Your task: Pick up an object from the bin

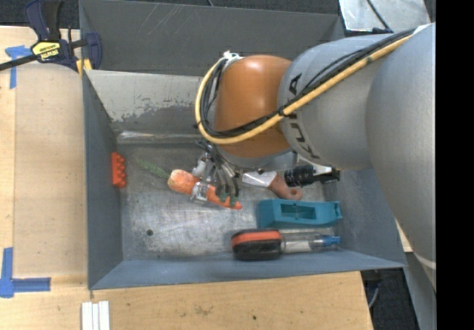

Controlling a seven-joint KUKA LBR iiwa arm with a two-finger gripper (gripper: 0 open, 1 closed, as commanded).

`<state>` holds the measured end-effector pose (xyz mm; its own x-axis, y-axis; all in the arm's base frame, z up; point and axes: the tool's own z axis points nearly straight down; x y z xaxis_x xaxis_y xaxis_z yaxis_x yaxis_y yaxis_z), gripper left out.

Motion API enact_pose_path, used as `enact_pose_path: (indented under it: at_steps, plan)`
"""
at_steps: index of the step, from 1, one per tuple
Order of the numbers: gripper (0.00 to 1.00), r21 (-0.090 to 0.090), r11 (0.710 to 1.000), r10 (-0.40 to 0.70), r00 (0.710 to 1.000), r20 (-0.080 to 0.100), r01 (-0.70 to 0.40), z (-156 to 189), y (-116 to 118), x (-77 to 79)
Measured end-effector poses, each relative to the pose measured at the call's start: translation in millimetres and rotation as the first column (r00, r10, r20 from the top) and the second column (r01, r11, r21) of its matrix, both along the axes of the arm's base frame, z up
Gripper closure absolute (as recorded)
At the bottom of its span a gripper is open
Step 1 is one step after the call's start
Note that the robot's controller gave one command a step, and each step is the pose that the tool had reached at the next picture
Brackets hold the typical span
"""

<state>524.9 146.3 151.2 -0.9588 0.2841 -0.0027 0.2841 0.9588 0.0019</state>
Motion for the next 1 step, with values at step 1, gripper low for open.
enact_pose_path:
  at_steps: [1]
  plan:
    - [1.0,0.0,1.0,0.0,1.0,0.001,0.0,10.3,0.0,0.3]
